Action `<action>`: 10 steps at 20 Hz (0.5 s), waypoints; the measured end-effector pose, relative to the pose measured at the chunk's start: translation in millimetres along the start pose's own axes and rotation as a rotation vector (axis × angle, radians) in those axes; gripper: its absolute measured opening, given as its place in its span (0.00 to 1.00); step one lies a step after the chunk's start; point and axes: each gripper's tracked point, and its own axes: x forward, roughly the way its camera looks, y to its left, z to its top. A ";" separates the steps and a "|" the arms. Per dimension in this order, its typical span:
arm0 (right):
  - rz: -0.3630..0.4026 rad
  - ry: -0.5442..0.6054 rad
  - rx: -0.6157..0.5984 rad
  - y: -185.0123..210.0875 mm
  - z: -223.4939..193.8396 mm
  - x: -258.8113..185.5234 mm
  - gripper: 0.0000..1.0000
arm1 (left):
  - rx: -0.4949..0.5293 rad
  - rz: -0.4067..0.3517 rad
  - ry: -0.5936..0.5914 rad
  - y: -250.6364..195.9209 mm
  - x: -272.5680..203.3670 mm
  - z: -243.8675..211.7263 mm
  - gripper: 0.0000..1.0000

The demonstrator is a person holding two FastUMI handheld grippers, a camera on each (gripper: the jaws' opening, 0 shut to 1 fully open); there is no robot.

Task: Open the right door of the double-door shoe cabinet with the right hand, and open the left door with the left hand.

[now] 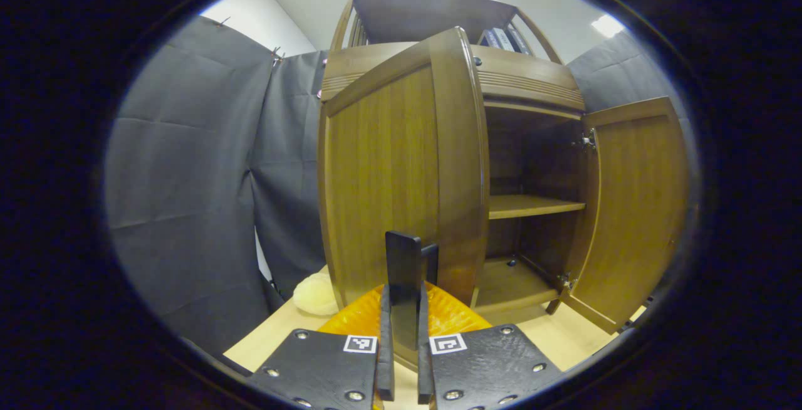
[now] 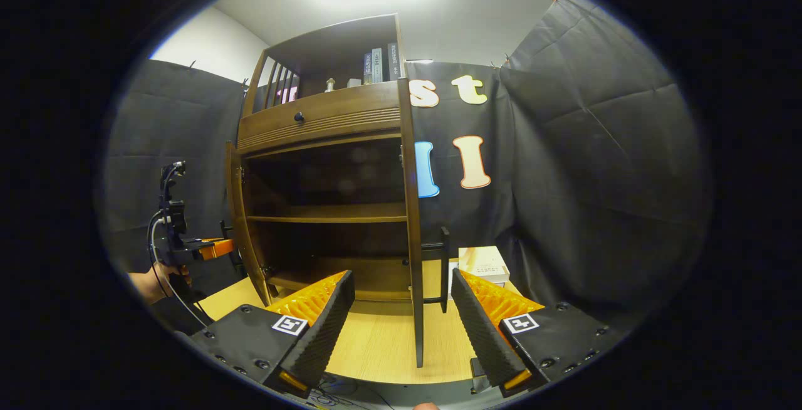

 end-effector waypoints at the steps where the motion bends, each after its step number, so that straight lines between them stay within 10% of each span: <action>1: -0.001 -0.002 -0.001 3.8 -0.4 -0.7 0.92 | 0.001 -0.005 0.004 -0.2 -2.2 2.2 0.15; 10: 0.020 0.011 0.008 60.4 -5.5 -1.5 0.92 | 0.001 -0.042 0.012 11.5 9.3 -3.5 0.19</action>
